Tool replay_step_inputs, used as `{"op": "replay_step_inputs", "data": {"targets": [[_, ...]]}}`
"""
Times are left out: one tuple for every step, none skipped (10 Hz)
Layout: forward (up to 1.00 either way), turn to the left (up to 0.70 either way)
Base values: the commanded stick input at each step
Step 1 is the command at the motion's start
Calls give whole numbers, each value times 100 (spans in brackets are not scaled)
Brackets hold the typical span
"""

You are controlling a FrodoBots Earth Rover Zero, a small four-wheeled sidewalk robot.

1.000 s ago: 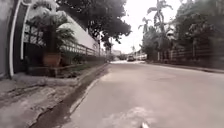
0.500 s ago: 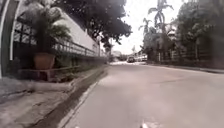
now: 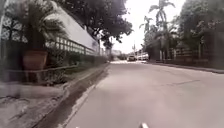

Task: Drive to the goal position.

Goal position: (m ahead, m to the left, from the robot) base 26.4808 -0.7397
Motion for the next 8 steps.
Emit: {"op": "replay_step_inputs", "data": {"targets": [[70, 0], [70, 0], [70, 0], [70, -1], [70, -10], [70, -28], [70, -16], [70, -4]]}}
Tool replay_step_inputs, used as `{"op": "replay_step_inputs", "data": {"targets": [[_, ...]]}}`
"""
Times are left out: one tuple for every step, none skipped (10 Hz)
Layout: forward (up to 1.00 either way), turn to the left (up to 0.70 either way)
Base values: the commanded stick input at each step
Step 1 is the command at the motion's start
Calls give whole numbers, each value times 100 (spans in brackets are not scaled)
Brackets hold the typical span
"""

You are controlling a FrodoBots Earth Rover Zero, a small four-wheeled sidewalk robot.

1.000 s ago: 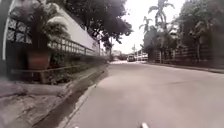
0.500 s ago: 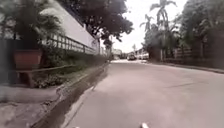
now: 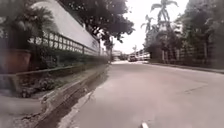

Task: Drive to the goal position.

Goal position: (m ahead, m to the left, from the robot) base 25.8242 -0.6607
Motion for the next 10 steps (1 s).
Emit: {"op": "replay_step_inputs", "data": {"targets": [[70, 0], [70, 0], [70, 0], [70, 0], [70, 0], [70, 0], [70, 0], [70, 0], [70, 0], [70, 0]]}}
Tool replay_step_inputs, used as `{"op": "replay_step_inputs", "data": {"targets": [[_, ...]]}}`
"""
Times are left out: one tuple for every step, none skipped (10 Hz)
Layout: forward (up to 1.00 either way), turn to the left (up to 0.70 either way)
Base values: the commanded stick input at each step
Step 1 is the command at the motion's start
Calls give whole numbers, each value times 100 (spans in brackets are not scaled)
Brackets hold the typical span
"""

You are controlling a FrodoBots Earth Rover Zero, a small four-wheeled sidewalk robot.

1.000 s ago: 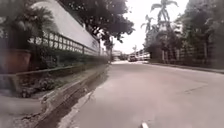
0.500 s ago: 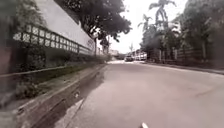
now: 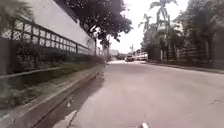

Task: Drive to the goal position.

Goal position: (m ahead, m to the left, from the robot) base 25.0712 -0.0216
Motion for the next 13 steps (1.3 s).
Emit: {"op": "replay_step_inputs", "data": {"targets": [[70, 0], [70, 0], [70, 0], [70, 0], [70, 0], [70, 0], [70, 0], [70, 0], [70, 0], [70, 0], [70, 0], [70, 0], [70, 0]]}}
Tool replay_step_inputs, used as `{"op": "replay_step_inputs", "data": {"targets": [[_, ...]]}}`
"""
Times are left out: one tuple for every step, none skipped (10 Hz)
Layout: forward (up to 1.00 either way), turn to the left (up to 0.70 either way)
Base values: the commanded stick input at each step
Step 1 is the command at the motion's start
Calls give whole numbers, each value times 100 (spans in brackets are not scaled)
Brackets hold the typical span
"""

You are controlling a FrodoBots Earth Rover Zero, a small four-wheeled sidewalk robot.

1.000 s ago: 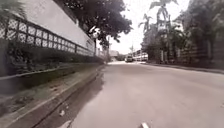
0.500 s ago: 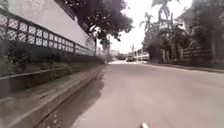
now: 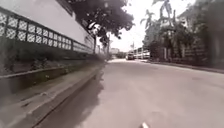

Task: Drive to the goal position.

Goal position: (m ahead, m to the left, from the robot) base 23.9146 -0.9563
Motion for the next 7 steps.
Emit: {"op": "replay_step_inputs", "data": {"targets": [[70, 0], [70, 0], [70, -1], [70, -2], [70, -3], [70, -3], [70, -3]]}}
